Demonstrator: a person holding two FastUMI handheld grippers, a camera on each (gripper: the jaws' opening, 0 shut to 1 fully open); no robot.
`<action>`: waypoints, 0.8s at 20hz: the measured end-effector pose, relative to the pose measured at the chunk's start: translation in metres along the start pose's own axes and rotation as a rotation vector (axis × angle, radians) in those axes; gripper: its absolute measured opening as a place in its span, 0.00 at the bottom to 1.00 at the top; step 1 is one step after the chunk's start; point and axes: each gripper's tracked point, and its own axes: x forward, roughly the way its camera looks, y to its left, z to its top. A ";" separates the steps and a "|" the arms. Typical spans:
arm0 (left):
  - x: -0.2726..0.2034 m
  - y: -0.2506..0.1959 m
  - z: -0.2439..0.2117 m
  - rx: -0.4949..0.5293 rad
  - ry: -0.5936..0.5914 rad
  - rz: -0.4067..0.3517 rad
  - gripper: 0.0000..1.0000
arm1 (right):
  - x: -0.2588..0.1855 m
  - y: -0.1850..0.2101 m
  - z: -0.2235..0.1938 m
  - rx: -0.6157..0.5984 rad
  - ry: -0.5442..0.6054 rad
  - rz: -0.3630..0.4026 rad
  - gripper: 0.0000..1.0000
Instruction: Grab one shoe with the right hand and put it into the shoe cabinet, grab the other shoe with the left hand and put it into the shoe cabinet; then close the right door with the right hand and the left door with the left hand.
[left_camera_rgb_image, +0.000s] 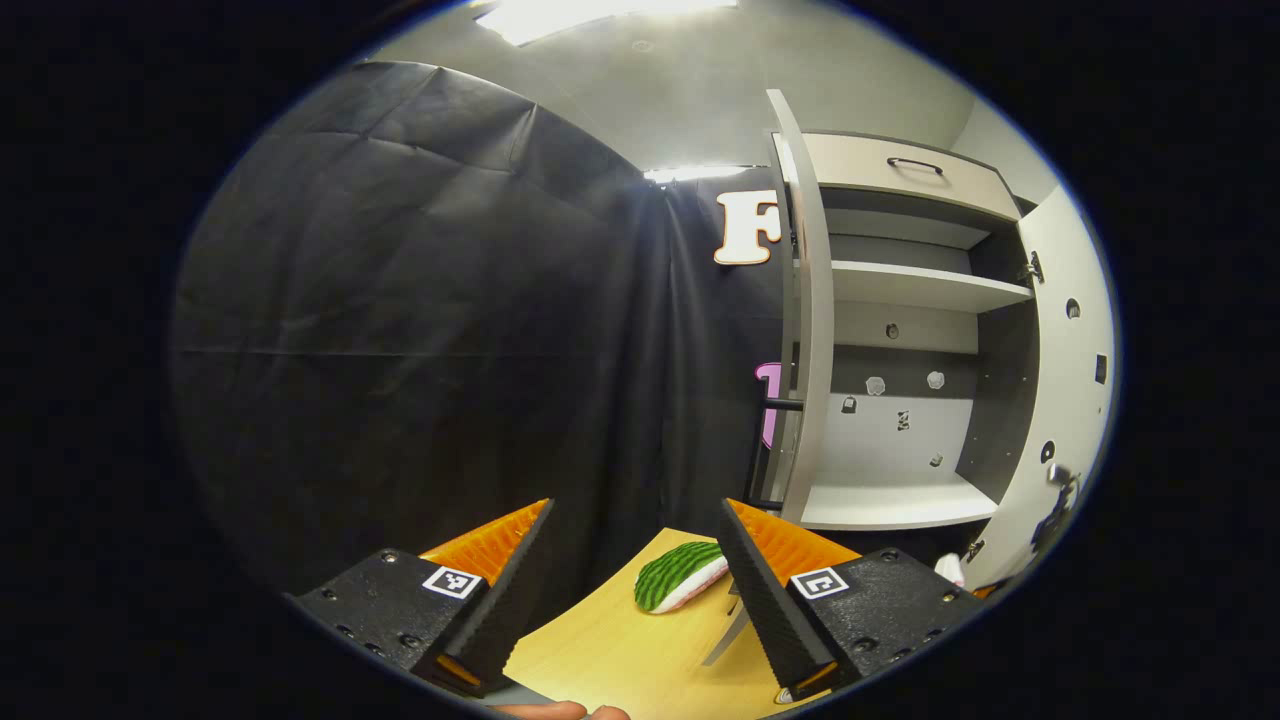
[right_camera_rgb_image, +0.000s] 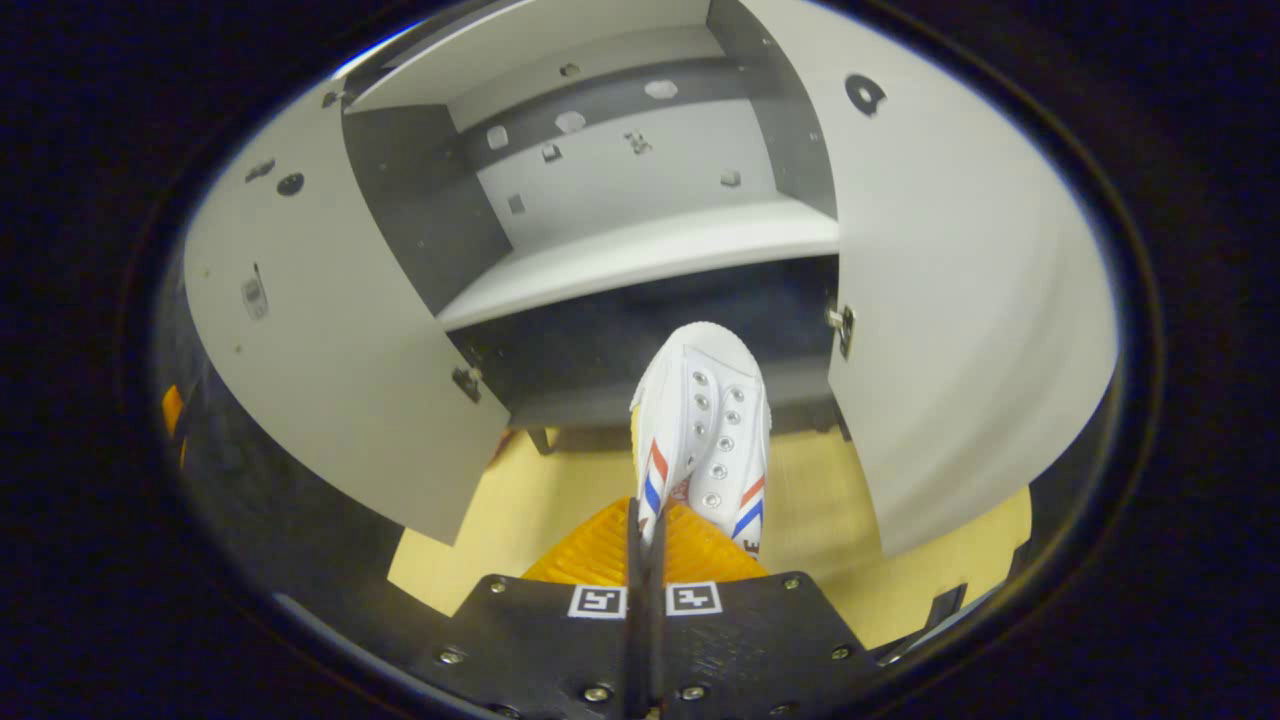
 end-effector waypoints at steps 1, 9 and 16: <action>-0.001 0.001 -0.001 0.003 0.001 0.006 0.96 | -0.002 0.004 0.019 -0.015 -0.034 0.004 0.00; 0.002 0.008 -0.009 0.014 0.027 0.060 0.96 | 0.037 0.003 0.151 -0.121 -0.208 -0.076 0.00; -0.007 0.041 -0.019 0.002 0.058 0.158 0.96 | 0.113 -0.023 0.234 -0.199 -0.253 -0.181 0.00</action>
